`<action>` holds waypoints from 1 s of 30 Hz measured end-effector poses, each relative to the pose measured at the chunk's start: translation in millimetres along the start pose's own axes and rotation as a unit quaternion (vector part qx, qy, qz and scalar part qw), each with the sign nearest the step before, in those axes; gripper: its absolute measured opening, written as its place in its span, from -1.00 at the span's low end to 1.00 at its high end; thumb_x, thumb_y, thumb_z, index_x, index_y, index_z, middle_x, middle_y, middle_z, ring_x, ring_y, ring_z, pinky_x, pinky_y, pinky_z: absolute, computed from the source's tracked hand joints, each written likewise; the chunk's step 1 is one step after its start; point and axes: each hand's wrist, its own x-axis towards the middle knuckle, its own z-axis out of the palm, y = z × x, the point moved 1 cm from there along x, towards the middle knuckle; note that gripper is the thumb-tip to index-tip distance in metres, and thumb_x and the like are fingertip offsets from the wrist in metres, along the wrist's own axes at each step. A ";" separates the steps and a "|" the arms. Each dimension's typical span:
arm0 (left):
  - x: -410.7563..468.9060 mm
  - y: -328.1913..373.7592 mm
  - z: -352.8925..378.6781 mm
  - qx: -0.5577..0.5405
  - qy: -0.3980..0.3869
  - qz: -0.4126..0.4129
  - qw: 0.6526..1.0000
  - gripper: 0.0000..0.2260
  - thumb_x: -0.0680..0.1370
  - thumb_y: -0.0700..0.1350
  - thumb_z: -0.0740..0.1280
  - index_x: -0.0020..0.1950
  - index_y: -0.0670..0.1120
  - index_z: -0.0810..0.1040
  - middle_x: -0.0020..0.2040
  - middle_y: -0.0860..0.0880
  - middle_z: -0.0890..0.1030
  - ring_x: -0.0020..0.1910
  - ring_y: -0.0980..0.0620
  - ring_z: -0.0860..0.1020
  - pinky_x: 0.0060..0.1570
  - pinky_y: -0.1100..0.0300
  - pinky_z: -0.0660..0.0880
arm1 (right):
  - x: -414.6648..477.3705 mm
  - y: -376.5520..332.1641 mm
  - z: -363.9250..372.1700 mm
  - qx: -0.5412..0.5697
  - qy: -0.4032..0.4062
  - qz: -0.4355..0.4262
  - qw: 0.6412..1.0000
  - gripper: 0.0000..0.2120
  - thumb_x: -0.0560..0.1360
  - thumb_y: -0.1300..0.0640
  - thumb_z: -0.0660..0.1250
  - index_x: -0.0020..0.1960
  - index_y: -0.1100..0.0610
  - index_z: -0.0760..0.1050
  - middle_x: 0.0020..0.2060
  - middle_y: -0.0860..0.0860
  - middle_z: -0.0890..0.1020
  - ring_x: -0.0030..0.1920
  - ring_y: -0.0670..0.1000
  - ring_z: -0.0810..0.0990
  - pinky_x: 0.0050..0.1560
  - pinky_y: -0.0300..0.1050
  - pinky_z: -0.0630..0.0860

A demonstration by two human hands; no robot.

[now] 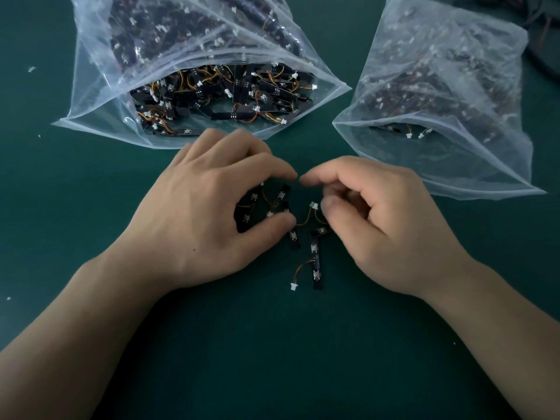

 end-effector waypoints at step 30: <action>0.1 -3.2 -9.1 -0.111 -0.071 0.008 0.991 -0.79 0.42 0.29 0.47 0.00 0.31 0.75 0.22 0.23 0.58 0.19 0.04 0.46 0.31 -0.14 0.39 | -2.7 -2.3 0.0 -0.076 0.027 0.012 0.997 -0.88 0.42 0.18 0.34 -0.13 0.00 0.59 -0.48 -0.19 0.41 -0.38 -0.07 0.47 -0.37 -0.15 0.34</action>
